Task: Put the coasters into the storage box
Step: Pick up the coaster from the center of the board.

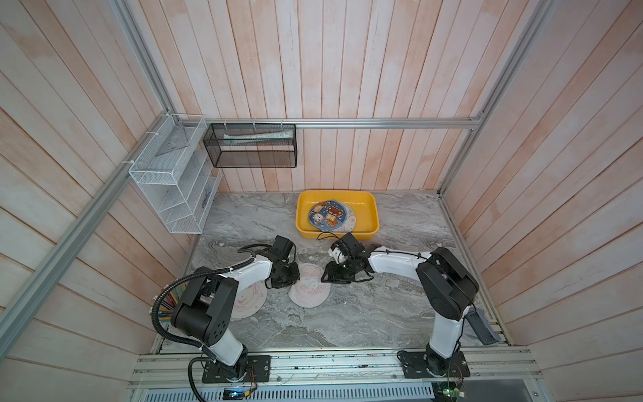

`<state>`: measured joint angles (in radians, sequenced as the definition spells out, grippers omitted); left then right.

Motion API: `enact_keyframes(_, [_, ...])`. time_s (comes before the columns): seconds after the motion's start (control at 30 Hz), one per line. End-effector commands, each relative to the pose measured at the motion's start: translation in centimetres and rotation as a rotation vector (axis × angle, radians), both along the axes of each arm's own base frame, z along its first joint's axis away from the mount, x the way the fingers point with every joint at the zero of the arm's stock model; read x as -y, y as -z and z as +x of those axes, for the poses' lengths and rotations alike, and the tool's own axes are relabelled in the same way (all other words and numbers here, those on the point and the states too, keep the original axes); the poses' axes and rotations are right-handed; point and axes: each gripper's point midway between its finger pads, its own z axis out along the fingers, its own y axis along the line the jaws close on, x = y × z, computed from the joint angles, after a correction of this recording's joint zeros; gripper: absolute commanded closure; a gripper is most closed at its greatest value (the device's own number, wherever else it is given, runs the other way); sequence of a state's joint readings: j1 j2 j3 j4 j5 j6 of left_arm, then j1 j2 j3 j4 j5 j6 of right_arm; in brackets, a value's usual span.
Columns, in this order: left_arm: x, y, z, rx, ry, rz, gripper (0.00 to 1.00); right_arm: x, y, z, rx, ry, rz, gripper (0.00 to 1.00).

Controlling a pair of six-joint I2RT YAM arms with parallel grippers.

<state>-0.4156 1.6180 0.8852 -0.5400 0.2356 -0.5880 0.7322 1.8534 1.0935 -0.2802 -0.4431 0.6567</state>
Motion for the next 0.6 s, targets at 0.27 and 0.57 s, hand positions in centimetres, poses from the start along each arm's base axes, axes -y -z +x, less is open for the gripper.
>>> enact_keyframes(0.27, [4.2, -12.2, 5.9, 0.222, 0.09, -0.126, 1.0, 3.0, -4.6, 0.3, 0.087, 0.084, 0.149, 0.44])
enact_keyframes(0.57, [8.6, -19.0, 12.9, 0.41, 0.172, -0.217, 1.0, 5.2, -6.1, 0.7, 0.118, 0.145, 0.195, 0.43])
